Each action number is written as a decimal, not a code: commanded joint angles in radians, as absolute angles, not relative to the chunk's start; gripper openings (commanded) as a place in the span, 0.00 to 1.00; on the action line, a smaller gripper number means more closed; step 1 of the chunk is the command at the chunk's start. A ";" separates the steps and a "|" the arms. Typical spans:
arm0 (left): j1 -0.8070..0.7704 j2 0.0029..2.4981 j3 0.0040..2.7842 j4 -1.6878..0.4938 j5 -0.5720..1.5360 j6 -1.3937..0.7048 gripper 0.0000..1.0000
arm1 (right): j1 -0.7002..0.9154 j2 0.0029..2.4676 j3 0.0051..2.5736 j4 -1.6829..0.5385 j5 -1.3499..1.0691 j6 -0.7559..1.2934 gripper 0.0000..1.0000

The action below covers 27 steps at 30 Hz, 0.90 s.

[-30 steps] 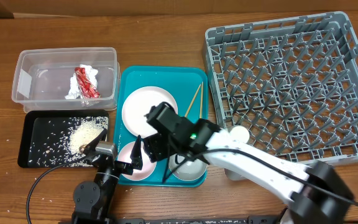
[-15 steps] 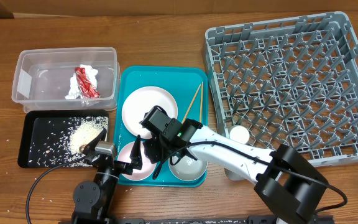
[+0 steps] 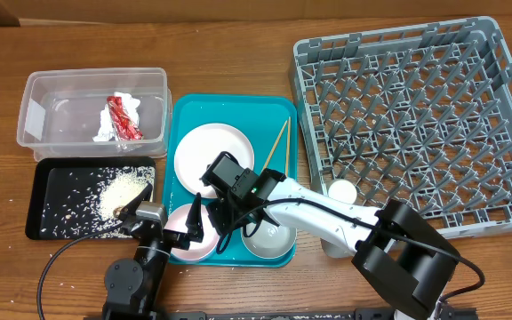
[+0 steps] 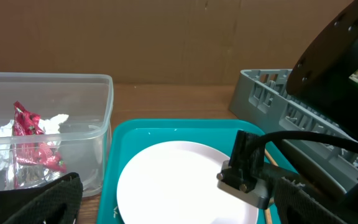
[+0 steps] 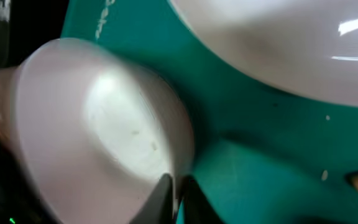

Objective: Sort waste into correct bins and load items into the dishwasher
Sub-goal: 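Lift the pink bowl and stand it in the grey rack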

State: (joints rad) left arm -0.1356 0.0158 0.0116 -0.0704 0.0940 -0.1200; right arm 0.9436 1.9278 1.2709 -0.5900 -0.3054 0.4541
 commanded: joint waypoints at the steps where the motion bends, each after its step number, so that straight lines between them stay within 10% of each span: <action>1: -0.130 0.004 0.005 -0.068 0.101 -0.119 1.00 | 0.933 1.934 1.296 -0.593 -0.316 0.449 0.04; 10: -0.130 0.004 0.005 -0.068 0.101 -0.119 1.00 | 0.894 1.794 1.427 -0.743 -0.043 0.448 0.04; 27: -0.130 0.004 0.005 -0.068 0.101 -0.119 1.00 | 0.723 1.567 1.542 -0.987 1.288 0.330 0.04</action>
State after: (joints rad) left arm -0.1356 0.0158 0.0116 -0.0704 0.0940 -0.1200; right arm 0.7265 1.5806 1.5185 -0.9882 0.9802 0.3874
